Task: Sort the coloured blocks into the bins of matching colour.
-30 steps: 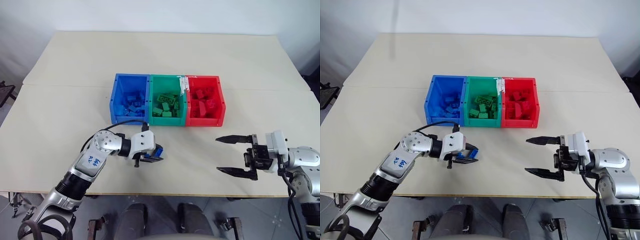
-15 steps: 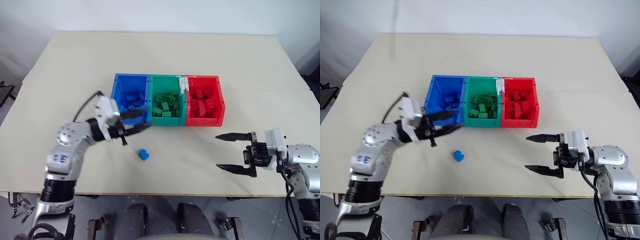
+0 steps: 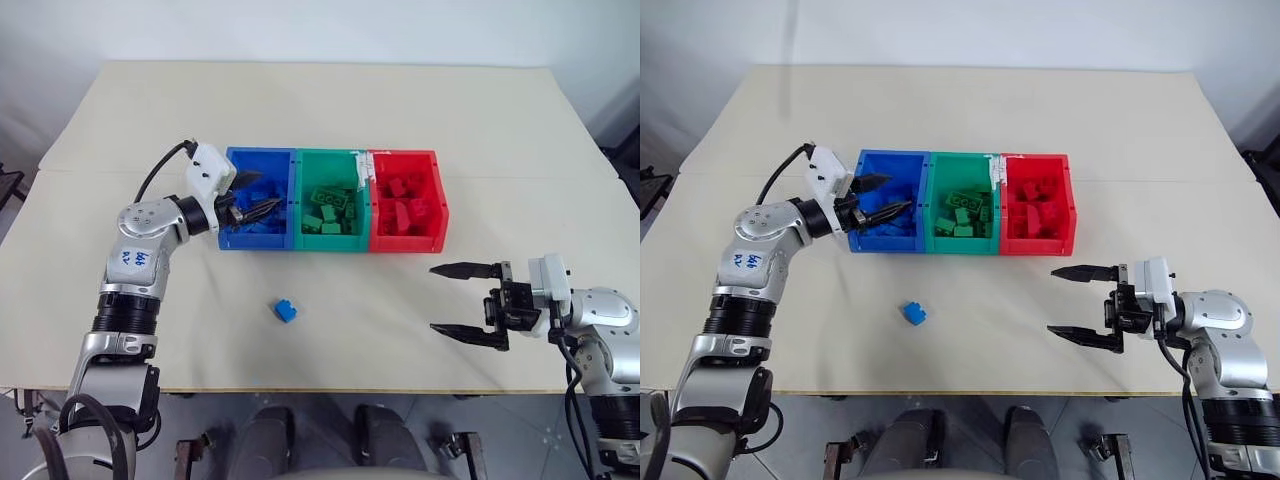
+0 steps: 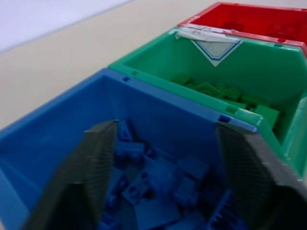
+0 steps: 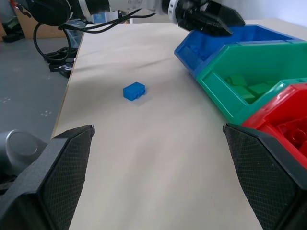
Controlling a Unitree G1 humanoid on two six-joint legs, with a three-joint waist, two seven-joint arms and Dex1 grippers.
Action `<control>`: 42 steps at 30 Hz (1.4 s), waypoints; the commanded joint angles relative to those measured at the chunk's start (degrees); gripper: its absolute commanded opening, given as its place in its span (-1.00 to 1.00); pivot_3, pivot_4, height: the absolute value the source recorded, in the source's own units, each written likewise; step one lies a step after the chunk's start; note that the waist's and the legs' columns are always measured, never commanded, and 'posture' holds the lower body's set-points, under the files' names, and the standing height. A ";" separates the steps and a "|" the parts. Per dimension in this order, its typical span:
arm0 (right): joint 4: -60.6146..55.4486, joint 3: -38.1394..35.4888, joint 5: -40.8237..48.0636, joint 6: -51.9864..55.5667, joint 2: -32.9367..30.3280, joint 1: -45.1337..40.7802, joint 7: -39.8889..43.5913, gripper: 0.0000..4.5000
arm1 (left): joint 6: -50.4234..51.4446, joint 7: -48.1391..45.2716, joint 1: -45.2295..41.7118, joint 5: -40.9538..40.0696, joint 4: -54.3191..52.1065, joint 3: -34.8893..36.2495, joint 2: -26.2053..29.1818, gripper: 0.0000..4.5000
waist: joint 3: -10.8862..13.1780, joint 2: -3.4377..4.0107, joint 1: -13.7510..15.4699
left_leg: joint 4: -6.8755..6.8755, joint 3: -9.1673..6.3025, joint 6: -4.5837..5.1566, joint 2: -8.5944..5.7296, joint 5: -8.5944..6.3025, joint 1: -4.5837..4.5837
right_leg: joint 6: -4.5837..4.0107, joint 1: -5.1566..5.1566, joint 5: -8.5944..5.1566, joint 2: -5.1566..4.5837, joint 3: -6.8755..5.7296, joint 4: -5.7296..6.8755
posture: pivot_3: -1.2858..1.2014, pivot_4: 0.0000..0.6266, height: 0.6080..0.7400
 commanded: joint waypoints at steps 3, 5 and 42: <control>-1.46 -0.80 0.80 -0.64 0.38 -0.59 0.24 1.00 | -4.96 -4.41 7.60 -4.07 -7.25 6.84 4.87 0.98 | 0.00 0.00 -0.84 | 0.00 0.03 -0.01 0.05 0.00 0.01 | 0.00 0.00 0.00 -0.01 0.04 0.00 | 0.03 -0.52 1.00; -0.74 -0.55 0.69 -0.88 0.56 -1.49 0.74 1.00 | -6.43 -7.19 13.41 -7.31 -11.42 10.92 7.13 0.98 | 0.00 0.00 -1.24 | -0.05 0.02 -0.02 0.25 -0.01 0.03 | 0.00 0.00 0.00 -0.02 0.04 -0.01 | 0.03 -0.52 1.00; -2.54 -3.38 1.43 1.51 -2.52 -2.54 -1.51 1.00 | -0.14 -6.68 33.83 -0.58 -30.19 -5.60 2.63 0.98 | 0.05 0.10 -0.90 | -0.10 0.06 0.09 0.10 -0.18 0.07 | -0.10 0.04 0.02 -0.35 -0.10 -0.13 | 0.03 -0.52 1.00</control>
